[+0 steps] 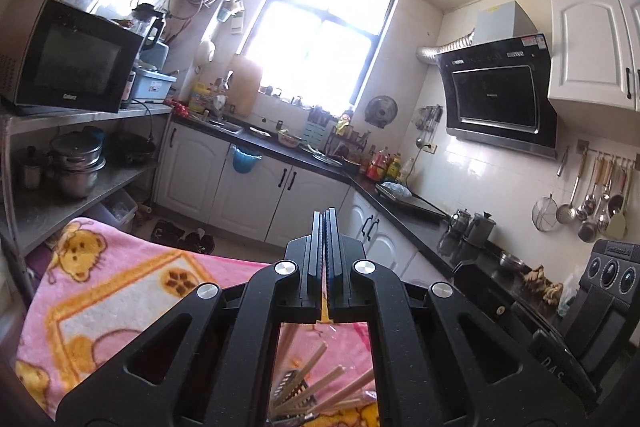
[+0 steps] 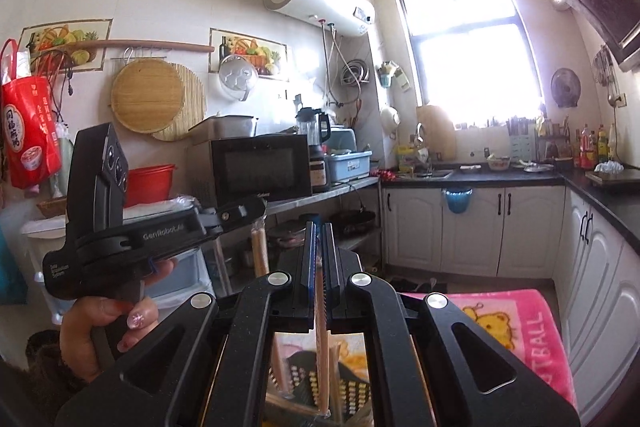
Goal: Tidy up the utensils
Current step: 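Lift the left tool's chopsticks over the caddy and lower them in, then open the left tool to release the chopsticks into the caddy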
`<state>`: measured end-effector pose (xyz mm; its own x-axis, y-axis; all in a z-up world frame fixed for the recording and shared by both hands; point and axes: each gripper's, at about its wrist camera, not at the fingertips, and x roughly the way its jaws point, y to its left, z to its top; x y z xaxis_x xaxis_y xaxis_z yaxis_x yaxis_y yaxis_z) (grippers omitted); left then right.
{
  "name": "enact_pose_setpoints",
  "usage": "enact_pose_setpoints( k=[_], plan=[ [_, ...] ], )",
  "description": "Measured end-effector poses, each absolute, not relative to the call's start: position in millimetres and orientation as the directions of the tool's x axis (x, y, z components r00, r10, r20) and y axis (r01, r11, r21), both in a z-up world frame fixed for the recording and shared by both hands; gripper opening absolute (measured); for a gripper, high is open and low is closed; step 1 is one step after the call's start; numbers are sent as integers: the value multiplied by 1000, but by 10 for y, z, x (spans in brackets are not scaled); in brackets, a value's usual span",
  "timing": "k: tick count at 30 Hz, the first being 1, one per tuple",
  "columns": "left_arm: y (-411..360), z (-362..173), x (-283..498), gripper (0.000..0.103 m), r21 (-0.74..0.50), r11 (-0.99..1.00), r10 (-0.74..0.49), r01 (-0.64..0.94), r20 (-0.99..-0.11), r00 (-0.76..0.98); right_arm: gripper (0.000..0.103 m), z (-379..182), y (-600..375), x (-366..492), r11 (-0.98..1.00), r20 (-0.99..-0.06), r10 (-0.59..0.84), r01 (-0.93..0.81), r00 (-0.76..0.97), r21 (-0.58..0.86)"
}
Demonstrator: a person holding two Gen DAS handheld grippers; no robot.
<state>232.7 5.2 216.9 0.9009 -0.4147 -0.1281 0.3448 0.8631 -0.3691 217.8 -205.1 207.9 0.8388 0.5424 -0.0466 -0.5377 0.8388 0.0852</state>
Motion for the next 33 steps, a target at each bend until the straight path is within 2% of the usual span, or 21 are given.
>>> enact_pose_setpoints(
  k=[6, 19, 33],
  plan=[
    [79, 2060, 2480, 0, -391, 858, -414, 333, -146, 898, 3, 2010, -1969, 2355, 861, -35, 508, -506, 861, 56],
    [-30, 1735, 2652, 0, -389, 858, -431, 335, -190, 882, 3, 1631, -1793, 2612, 872, -100, 488, -487, 867, 33],
    [-205, 1227, 2722, 0, -333, 896, -401, 293, -326, 856, 3, 1221, -1717, 2701, 877, -190, 479, -478, 857, 53]
  ],
)
